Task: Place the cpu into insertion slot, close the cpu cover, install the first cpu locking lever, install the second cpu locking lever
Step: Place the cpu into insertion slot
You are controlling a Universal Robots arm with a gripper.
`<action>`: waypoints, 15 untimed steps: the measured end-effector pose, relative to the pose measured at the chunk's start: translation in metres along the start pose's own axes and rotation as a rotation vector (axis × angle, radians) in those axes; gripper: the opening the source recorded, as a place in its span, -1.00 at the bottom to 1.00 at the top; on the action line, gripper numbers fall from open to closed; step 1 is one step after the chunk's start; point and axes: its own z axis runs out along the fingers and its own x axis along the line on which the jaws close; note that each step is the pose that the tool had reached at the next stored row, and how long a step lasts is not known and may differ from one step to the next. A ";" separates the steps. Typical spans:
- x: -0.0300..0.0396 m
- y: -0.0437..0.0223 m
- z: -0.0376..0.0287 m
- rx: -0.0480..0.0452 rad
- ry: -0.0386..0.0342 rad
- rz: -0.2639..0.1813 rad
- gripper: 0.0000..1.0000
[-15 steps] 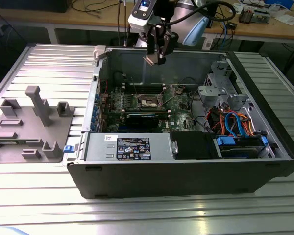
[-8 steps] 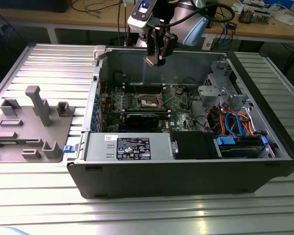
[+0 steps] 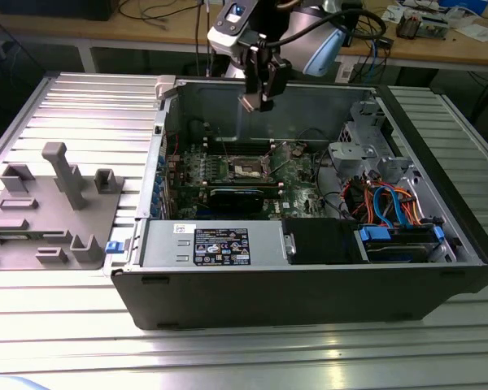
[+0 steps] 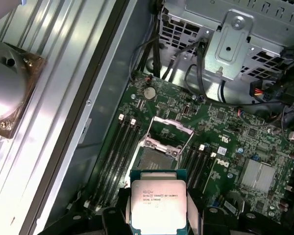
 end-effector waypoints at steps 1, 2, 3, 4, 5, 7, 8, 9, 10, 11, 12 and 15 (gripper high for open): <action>0.0000 0.0000 0.0005 0.0004 -0.0007 0.014 0.08; 0.0000 -0.0001 0.0011 0.0008 -0.0015 0.027 0.08; 0.0000 -0.0001 0.0016 0.0012 -0.0022 0.040 0.08; 0.0000 -0.0002 0.0029 0.0025 -0.0034 0.062 0.08; -0.0002 -0.0001 0.0049 0.0066 -0.0029 0.075 0.08; -0.0005 0.0006 0.0071 0.0154 -0.0008 0.085 0.08; -0.0005 0.0006 0.0084 0.0198 0.0002 0.093 0.08; -0.0005 0.0006 0.0090 0.0252 0.0010 0.101 0.08; -0.0005 0.0005 0.0100 0.0314 0.0019 0.114 0.08; -0.0005 0.0005 0.0100 0.0333 0.0021 0.120 0.08; -0.0006 0.0005 0.0100 0.0336 0.0020 0.122 0.08; -0.0005 0.0005 0.0102 0.0335 0.0021 0.125 0.08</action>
